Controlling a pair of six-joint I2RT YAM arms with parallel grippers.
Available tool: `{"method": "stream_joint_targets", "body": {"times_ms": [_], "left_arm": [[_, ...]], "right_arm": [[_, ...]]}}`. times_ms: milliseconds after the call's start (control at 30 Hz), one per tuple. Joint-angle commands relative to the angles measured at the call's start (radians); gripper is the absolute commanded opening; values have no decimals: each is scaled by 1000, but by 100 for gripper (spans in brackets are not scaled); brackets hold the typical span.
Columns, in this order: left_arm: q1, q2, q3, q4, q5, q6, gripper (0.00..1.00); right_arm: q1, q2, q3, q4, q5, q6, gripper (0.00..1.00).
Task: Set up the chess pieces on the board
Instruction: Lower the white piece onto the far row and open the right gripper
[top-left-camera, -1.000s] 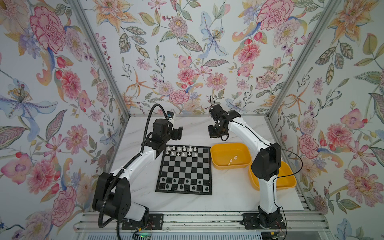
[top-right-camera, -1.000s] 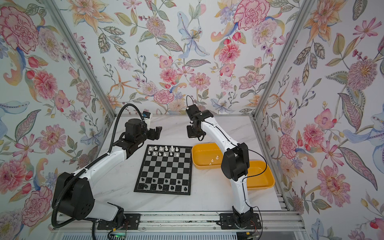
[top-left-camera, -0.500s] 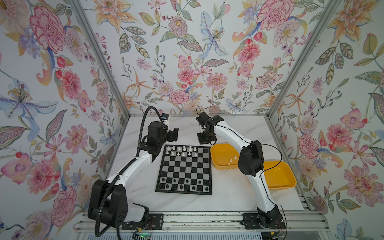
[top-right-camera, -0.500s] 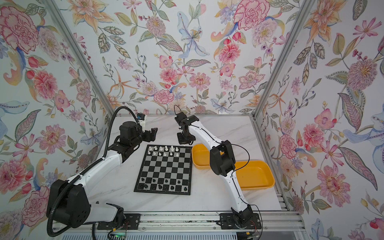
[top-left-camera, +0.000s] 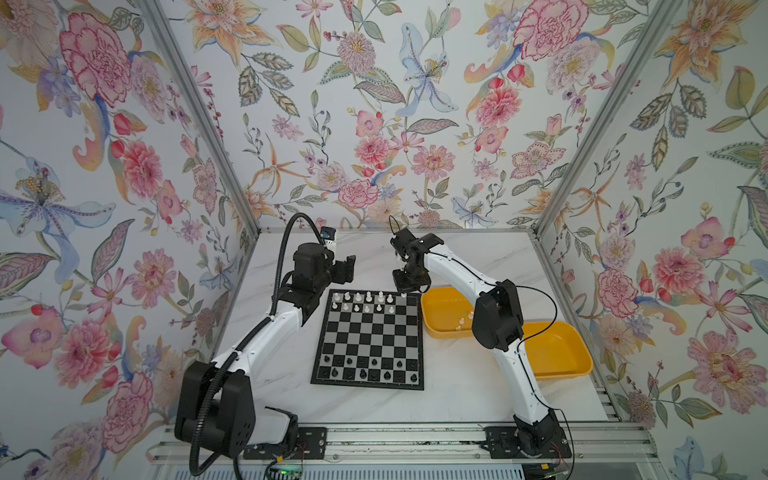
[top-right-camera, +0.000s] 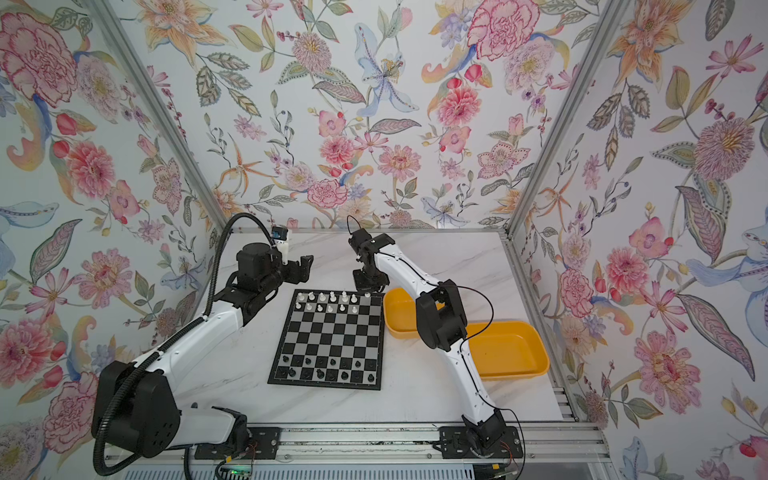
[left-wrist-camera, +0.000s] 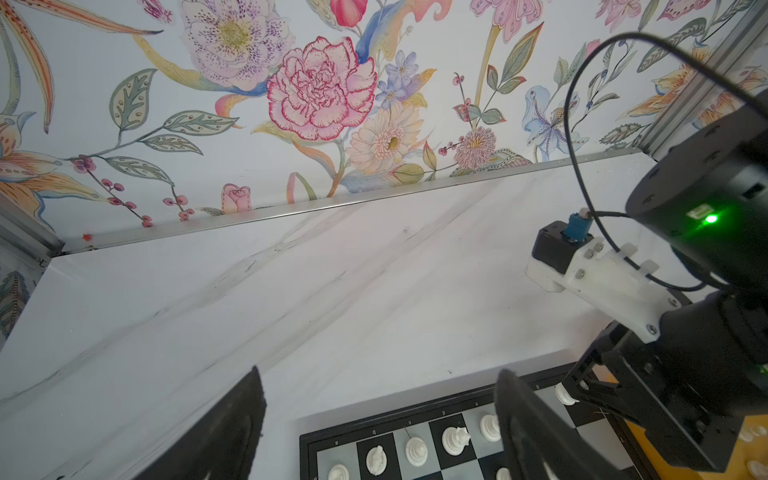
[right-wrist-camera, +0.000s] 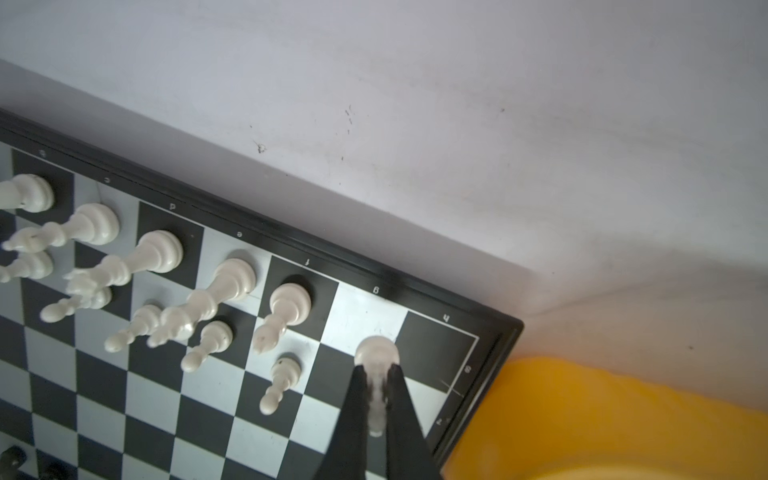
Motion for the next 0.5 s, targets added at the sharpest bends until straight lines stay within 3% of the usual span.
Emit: {"method": "stream_joint_targets", "body": {"times_ms": [0, 467], "left_arm": [[14, 9, 1, 5, -2, -9, 88], [23, 31, 22, 0, 2, -5, 88]], "right_arm": [[-1, 22, 8, -26, -20, -14, 5], [0, 35, 2, -26, -50, -12, 6]]}}
